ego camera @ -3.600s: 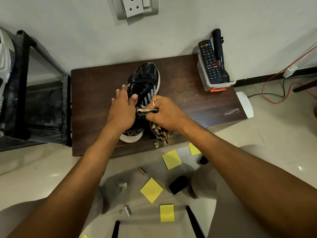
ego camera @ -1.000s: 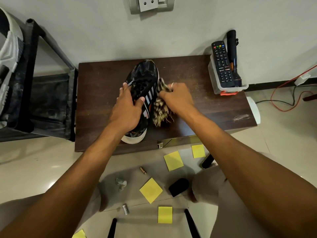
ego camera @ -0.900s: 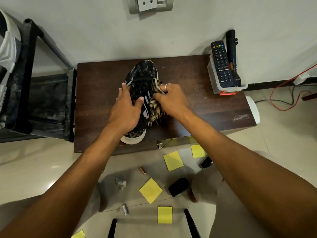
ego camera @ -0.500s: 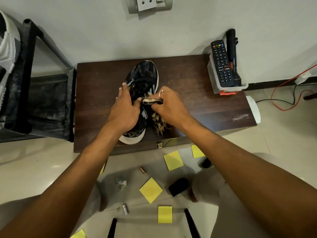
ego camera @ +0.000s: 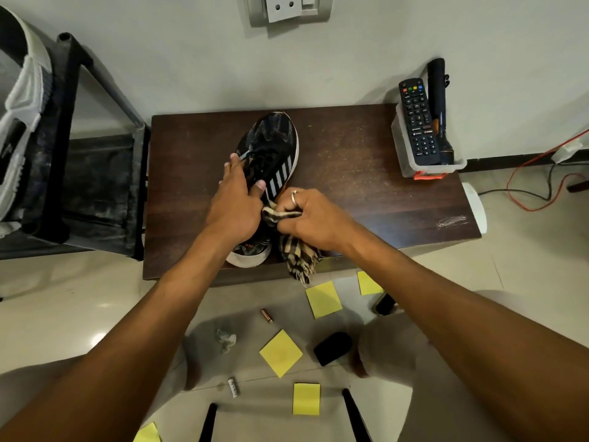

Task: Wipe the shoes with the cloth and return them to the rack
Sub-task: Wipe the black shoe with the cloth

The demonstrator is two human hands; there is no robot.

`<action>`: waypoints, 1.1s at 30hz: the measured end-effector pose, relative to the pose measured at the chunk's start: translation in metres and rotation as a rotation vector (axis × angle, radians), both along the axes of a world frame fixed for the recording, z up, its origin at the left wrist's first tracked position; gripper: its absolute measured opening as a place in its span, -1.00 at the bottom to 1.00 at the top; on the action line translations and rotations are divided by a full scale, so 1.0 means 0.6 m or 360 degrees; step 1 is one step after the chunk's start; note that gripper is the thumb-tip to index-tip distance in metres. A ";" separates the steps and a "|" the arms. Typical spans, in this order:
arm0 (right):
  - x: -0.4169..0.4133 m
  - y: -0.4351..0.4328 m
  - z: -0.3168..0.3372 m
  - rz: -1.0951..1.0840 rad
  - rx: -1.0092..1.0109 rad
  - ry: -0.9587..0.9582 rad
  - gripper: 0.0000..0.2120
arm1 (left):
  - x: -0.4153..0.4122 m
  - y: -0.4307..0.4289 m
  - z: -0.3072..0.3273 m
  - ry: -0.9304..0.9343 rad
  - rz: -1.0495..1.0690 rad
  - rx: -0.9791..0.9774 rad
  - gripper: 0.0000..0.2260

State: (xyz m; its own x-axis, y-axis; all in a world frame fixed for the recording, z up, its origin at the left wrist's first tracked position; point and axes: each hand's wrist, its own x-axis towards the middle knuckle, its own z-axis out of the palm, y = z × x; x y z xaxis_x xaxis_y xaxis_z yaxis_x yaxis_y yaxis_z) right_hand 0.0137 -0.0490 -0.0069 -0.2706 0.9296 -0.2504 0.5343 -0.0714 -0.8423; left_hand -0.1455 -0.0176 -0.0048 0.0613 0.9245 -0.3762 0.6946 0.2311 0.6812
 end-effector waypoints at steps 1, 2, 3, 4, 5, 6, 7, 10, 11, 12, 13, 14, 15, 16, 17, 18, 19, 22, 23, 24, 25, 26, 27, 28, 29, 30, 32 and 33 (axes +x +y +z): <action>0.001 -0.001 0.001 0.0052 -0.0032 0.0017 -0.67 | -0.001 0.000 0.001 -0.0004 -0.0012 0.0000 -0.37; 0.002 -0.001 0.000 0.0079 -0.0027 0.0017 -0.67 | -0.003 0.000 0.001 -0.0009 -0.0026 -0.0004 -0.37; 0.001 0.000 -0.002 0.0065 0.0019 0.0011 -0.70 | -0.004 0.000 0.001 -0.0012 -0.0040 -0.0009 -0.37; 0.000 0.001 -0.007 0.0005 0.0118 -0.0015 -0.76 | -0.005 0.001 0.002 -0.0009 -0.0053 -0.0015 -0.37; -0.002 0.005 -0.014 -0.0068 0.0244 -0.0050 -0.82 | -0.006 0.002 0.003 0.0001 -0.0066 -0.0020 -0.37; -0.003 0.009 -0.019 -0.0137 0.0364 -0.0101 -0.83 | -0.007 0.002 0.003 0.0013 -0.0077 -0.0026 -0.37; -0.002 0.016 -0.026 -0.0208 0.0452 -0.0146 -0.81 | -0.007 0.003 0.004 0.0022 -0.0085 -0.0031 -0.37; 0.003 0.038 -0.036 -0.0431 0.0579 -0.0243 -0.74 | -0.007 0.001 0.006 0.0025 -0.0113 -0.0039 -0.37; 0.006 0.044 -0.037 -0.0512 0.0584 -0.0257 -0.73 | -0.006 0.000 0.007 0.0017 -0.0118 -0.0043 -0.37; 0.007 0.048 -0.036 -0.0585 0.0560 -0.0263 -0.72 | -0.007 0.000 0.007 0.0011 -0.0120 -0.0043 -0.37; 0.007 0.050 -0.034 -0.0623 0.0517 -0.0261 -0.72 | -0.008 0.000 0.006 0.0006 -0.0120 -0.0043 -0.37; 0.004 0.049 -0.030 -0.0614 0.0457 -0.0270 -0.75 | -0.009 0.000 0.006 0.0002 -0.0118 -0.0044 -0.37; -0.001 0.045 -0.025 -0.0553 0.0388 -0.0273 -0.80 | -0.010 0.001 0.006 0.0000 -0.0116 -0.0046 -0.36; -0.005 0.038 -0.019 -0.0465 0.0317 -0.0270 -0.87 | -0.010 0.000 0.006 0.0007 -0.0119 -0.0046 -0.36; -0.009 0.030 -0.014 -0.0367 0.0247 -0.0239 -0.90 | -0.010 0.000 0.007 0.0021 -0.0124 -0.0042 -0.36; -0.011 0.023 -0.010 -0.0298 0.0182 -0.0198 -0.84 | -0.009 0.000 0.008 0.0036 -0.0130 -0.0035 -0.37; -0.012 0.017 -0.008 -0.0253 0.0109 -0.0118 -0.78 | -0.009 0.000 0.009 0.0045 -0.0127 -0.0031 -0.37; -0.011 0.019 -0.011 -0.0252 0.0043 -0.0016 -0.72 | -0.007 0.001 0.010 0.0057 -0.0118 -0.0030 -0.37; -0.011 0.024 -0.014 -0.0283 0.0117 -0.0051 -0.75 | -0.008 0.002 0.010 0.0066 -0.0124 -0.0034 -0.37; -0.011 0.029 -0.018 -0.0344 0.0213 -0.0107 -0.84 | -0.008 0.002 0.009 0.0074 -0.0135 -0.0043 -0.37; -0.010 0.035 -0.021 -0.0403 0.0317 -0.0155 -0.94 | -0.009 0.002 0.009 0.0077 -0.0146 -0.0053 -0.37; -0.006 0.043 -0.024 -0.0476 0.0413 -0.0233 -0.90 | -0.010 0.002 0.009 0.0072 -0.0156 -0.0062 -0.37; 0.001 0.051 -0.029 -0.0545 0.0472 -0.0298 -0.85 | -0.011 0.002 0.010 0.0062 -0.0162 -0.0068 -0.36; 0.006 0.058 -0.030 -0.0631 0.0487 -0.0360 -0.82 | -0.011 0.002 0.009 0.0052 -0.0165 -0.0070 -0.36; 0.010 0.063 -0.031 -0.0706 0.0479 -0.0391 -0.79 | -0.012 0.002 0.010 0.0043 -0.0164 -0.0071 -0.36; 0.011 0.065 -0.031 -0.0747 0.0457 -0.0393 -0.78 | -0.012 0.002 0.009 0.0037 -0.0161 -0.0072 -0.36; 0.005 0.059 -0.028 -0.0686 0.0381 -0.0364 -0.83 | -0.012 0.003 0.009 0.0036 -0.0155 -0.0068 -0.36; 0.000 0.050 -0.024 -0.0605 0.0328 -0.0333 -0.88 | -0.011 0.002 0.009 0.0039 -0.0146 -0.0063 -0.36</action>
State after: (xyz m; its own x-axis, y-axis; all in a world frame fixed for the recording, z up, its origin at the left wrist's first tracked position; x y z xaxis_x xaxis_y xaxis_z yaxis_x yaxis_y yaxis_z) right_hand 0.0136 -0.0191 -0.0213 0.1346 0.9889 -0.0635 0.6621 -0.1374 -0.7367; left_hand -0.1520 -0.0164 0.0007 0.1354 0.8999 -0.4146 0.7306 0.1920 0.6553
